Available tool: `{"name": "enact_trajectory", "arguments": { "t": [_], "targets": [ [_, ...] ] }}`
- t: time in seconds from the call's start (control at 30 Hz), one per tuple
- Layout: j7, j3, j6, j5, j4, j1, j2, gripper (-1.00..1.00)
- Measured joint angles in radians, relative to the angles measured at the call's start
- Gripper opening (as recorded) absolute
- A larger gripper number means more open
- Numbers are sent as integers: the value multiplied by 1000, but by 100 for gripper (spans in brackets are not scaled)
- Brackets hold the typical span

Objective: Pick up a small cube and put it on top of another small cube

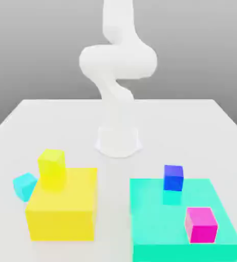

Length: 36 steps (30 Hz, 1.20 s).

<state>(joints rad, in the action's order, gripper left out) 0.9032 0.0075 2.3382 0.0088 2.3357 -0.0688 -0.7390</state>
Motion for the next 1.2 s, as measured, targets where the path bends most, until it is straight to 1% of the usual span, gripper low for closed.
{"name": "enact_trajectory", "arguments": {
  "t": [0.53, 0.77, 1.0, 1.07, 1.2],
  "targets": [
    [701, 18, 247, 3, 229, -392, 392, 0],
    [1016, -8, 353, -12, 329, -530, 561, 0],
    [1319, -65, 460, -10, 428, -653, 731, 0],
    [1371, -72, 499, 2, 444, -672, 787, 0],
    [1368, -51, 613, 31, 427, -683, 926, 0]
  ]
}}
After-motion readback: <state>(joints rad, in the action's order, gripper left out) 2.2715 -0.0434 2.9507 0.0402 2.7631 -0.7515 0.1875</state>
